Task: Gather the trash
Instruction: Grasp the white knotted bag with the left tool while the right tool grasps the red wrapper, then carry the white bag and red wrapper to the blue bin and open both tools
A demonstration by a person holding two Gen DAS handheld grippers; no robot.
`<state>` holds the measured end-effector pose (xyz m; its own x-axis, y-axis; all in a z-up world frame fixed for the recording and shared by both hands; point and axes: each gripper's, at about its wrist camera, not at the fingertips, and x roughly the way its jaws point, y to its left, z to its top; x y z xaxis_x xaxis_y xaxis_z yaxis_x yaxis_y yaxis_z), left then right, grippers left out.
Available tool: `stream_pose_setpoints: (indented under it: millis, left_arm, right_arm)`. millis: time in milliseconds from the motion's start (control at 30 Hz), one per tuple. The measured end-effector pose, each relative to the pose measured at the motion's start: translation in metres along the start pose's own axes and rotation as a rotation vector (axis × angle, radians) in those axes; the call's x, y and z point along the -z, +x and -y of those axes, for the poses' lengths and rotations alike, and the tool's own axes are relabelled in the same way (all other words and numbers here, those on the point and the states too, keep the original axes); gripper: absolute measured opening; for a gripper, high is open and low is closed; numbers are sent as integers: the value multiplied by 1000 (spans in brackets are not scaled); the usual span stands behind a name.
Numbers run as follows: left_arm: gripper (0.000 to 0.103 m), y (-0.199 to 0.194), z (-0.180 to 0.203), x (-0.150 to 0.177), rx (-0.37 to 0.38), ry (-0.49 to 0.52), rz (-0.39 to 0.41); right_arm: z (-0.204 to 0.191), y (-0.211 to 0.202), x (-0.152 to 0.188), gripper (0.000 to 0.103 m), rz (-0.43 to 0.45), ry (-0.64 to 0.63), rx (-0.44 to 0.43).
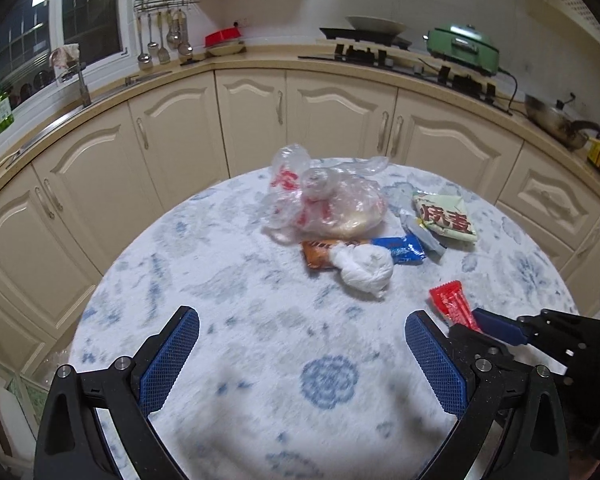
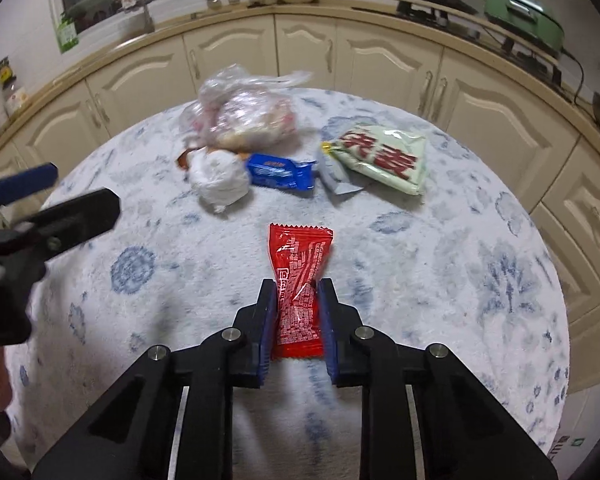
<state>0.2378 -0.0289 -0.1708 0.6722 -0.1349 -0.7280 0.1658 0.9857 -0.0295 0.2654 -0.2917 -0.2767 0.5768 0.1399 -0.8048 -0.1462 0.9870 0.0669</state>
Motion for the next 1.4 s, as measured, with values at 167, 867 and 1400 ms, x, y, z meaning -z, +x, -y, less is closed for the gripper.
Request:
stream_pose_setpoints:
  millis: [167, 867, 1400]
  left_arm:
    - [102, 39, 16, -17, 7, 10, -12]
    - [31, 98, -3, -9, 94, -70, -44]
    - [31, 5, 35, 4, 129, -9, 68]
  right_arm:
    - [21, 1, -3, 21, 5, 46, -14]
    - [33, -21, 4, 21, 47, 123, -84]
    - [41, -91, 12, 21, 164, 143, -61]
